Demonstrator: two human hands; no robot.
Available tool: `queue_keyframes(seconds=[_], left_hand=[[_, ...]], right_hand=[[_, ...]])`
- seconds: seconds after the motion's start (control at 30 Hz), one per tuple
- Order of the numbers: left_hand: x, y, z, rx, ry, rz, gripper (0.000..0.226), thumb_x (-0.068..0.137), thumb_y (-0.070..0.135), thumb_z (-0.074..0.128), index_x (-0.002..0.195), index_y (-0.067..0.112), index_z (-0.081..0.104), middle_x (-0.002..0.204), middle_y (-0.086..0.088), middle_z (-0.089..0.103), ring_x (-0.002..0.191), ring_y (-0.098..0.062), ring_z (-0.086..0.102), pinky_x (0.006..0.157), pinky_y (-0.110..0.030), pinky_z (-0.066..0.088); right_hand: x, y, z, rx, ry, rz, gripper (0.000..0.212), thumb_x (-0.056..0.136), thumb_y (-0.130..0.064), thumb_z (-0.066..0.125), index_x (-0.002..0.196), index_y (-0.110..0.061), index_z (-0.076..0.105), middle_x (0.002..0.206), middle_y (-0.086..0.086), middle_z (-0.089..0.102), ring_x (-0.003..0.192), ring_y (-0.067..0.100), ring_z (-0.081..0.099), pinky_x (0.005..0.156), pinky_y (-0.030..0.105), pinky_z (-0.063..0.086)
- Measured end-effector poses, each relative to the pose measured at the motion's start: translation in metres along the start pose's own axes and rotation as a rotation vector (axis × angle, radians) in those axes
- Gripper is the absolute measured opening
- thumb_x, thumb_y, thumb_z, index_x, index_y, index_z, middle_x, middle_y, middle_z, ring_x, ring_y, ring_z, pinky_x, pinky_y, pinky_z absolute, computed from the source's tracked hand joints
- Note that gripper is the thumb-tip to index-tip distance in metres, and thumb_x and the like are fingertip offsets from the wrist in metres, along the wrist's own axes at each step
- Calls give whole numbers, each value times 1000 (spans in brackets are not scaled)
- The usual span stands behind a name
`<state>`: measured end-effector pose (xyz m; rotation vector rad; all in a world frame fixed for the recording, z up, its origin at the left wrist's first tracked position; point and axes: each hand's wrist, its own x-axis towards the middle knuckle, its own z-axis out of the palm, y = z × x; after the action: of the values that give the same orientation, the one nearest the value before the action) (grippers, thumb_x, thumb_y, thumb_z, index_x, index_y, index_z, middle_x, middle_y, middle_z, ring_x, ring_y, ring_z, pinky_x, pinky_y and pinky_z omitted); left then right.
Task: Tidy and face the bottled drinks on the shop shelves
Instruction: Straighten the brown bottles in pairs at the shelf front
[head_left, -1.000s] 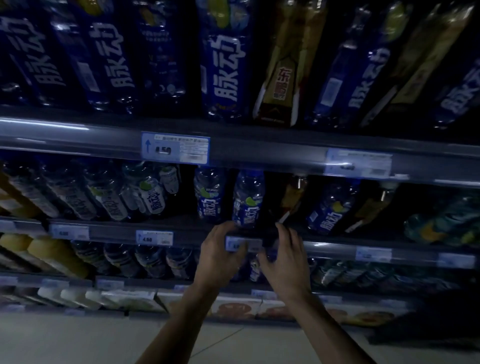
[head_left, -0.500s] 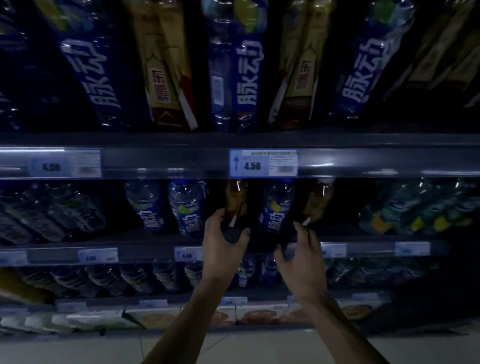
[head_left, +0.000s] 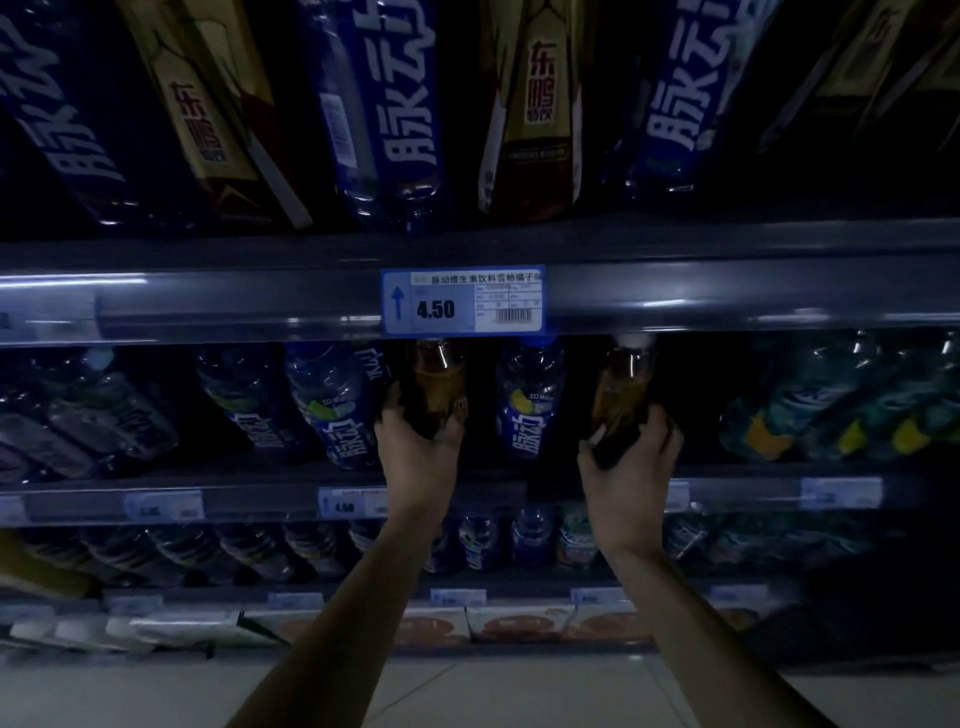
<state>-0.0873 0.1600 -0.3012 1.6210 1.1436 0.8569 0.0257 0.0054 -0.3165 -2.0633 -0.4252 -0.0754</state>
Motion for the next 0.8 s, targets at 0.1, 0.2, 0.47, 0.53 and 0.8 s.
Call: queue_keyframes(seconds=[0.1,0.2,0.47,0.53,0.8], left_hand=[[7,-2,3,5,0,49,75,77,24,79,140,13,39,126,-6,56,117,-19,53,101,-38,46],[14,-3,6,-15,-22,27,70,76,21,80,136,15,45,112,0,65,105,-15,61,86,-26,50],[22,-4,10,-29,-5,-51,62,68,28,85,121,18,54,90,16,64,85,-1,63,66,-10,45],[23,-5,8,-6,7,-51,61,65,30,87,117,19,56,93,10,67,87,-9,65,71,-19,51],[18,-4,1,46,13,-38,70,63,36,87,123,19,57,102,4,70,92,-13,66,83,-33,57]], right_hand=[[10,4,6,56,30,53,79,81,-22,75,143,-7,28,141,13,29,126,31,40,104,36,39],[18,6,11,96,39,97,74,76,-21,78,136,-7,36,134,11,37,118,27,45,94,27,37],[31,3,13,248,44,204,62,70,-12,78,120,-7,42,107,9,57,96,23,60,82,35,54],[32,3,11,229,46,189,66,68,-13,79,123,-6,43,111,11,57,100,25,59,88,39,53],[28,4,7,127,69,104,47,67,-16,81,104,-4,54,103,8,50,90,21,53,72,26,41]])
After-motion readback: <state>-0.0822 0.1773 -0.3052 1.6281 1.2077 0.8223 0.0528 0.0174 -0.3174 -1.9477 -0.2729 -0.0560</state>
